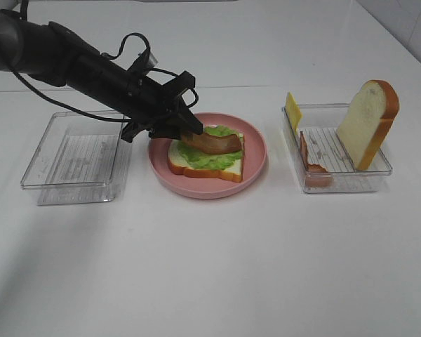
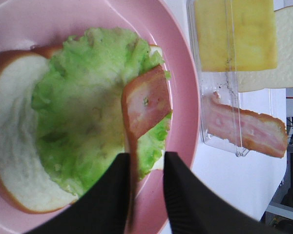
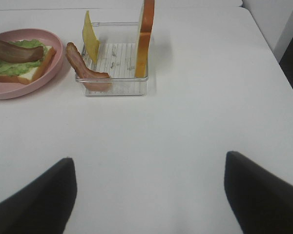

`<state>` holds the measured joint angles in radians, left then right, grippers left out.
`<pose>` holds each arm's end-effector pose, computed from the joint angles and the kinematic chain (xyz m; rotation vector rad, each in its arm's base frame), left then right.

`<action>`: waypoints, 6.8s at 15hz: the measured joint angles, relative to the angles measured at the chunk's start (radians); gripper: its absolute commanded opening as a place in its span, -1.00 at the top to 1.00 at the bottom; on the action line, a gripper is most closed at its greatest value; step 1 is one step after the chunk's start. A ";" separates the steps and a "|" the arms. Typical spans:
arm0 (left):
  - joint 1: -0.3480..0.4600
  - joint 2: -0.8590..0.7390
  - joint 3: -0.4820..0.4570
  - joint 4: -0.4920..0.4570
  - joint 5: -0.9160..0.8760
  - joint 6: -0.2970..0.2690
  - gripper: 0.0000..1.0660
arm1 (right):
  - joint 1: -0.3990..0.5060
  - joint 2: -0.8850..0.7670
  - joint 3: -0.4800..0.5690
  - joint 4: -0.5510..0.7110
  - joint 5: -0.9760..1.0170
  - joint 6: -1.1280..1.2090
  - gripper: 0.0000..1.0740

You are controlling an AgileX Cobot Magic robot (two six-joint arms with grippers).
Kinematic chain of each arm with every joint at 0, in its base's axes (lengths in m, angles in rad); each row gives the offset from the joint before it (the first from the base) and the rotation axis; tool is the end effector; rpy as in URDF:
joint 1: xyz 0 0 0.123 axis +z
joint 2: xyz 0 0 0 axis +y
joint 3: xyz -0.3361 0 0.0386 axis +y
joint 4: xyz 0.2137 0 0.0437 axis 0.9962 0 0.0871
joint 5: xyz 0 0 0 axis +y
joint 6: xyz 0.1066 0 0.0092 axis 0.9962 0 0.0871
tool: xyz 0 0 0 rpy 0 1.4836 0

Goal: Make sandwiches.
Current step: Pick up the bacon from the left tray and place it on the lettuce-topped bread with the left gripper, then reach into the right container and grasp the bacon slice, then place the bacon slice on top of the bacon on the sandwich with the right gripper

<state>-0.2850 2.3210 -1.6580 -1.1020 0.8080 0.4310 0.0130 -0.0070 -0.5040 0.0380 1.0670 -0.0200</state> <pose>0.4562 -0.2056 0.1759 -0.0205 2.6706 -1.1870 -0.0760 0.0026 0.2535 -0.0358 2.0389 0.0410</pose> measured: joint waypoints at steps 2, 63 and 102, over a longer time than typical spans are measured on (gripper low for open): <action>0.000 -0.026 0.000 0.017 -0.007 -0.001 -0.36 | 0.000 0.000 0.000 0.000 0.000 0.000 -0.45; 0.000 -2.326 1.150 1.201 0.250 -0.539 -0.45 | 0.009 1.506 -0.738 0.327 -0.097 -0.187 -0.41; 0.000 -2.326 1.150 1.199 0.250 -0.539 -0.45 | 0.220 1.869 -1.185 0.681 0.140 -0.250 1.00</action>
<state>-0.2850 -0.0050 -0.5080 0.0970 1.0580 -0.1080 0.2330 1.8620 -1.6890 0.7190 1.2070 -0.2700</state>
